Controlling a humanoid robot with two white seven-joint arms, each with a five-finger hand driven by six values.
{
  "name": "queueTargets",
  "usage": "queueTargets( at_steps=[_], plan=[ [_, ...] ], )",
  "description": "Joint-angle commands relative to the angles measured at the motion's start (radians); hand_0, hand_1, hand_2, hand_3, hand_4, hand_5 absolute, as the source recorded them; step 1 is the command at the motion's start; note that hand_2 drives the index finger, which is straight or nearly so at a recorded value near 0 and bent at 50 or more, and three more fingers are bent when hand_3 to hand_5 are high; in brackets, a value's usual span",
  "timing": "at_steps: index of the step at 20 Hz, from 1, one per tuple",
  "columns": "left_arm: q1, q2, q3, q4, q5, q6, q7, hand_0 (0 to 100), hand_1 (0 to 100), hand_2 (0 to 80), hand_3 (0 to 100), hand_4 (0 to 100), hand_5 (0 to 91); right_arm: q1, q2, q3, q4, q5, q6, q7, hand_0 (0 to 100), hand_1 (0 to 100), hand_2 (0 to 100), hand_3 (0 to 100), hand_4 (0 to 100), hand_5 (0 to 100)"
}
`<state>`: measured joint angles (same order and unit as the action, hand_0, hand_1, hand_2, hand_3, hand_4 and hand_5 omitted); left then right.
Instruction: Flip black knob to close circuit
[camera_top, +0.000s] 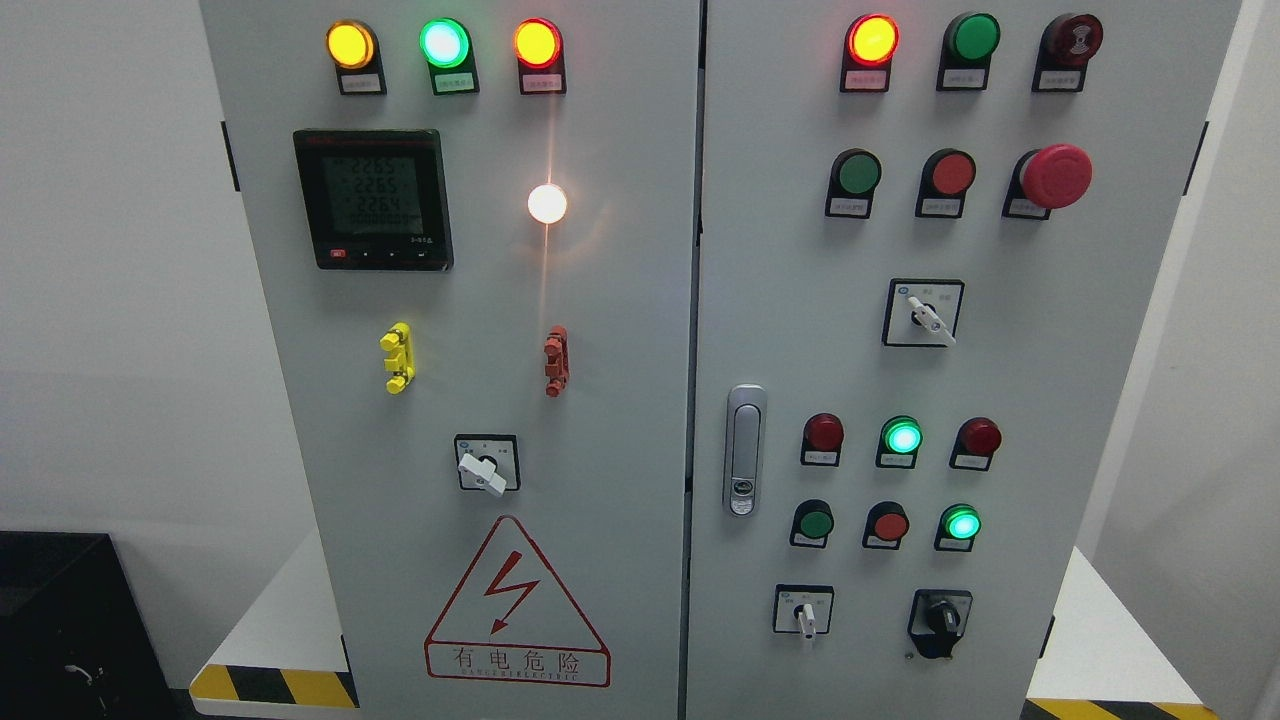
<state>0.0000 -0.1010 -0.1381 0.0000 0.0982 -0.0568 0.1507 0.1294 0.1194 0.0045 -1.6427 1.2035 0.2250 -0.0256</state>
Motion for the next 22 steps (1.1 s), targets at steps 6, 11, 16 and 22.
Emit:
queueTargets(
  at_steps=[6,11,16,22],
  plan=[
    [0.023,0.0,0.0,-0.029,0.0,0.0,0.0,12,56,0.0,0,0,0.0,-0.091,0.008,-0.049,-0.057,0.064,0.08,0.066,0,0,93,100,95,92],
    [0.023,0.0,0.0,-0.029,0.0,0.0,0.0,12,56,0.0,0,0,0.0,-0.096,0.008,-0.063,-0.103,0.087,0.103,0.095,0,0,93,100,95,93],
    [0.023,0.0,0.0,-0.029,0.0,0.0,0.0,12,56,0.0,0,0,0.0,-0.132,0.008,-0.07,-0.115,0.1,0.129,0.125,0,0,93,100,95,93],
    [0.023,0.0,0.0,-0.029,0.0,0.0,0.0,12,56,0.0,0,0,0.0,-0.172,0.009,-0.096,-0.112,0.102,0.131,0.144,0,0,93,100,95,93]
  ],
)
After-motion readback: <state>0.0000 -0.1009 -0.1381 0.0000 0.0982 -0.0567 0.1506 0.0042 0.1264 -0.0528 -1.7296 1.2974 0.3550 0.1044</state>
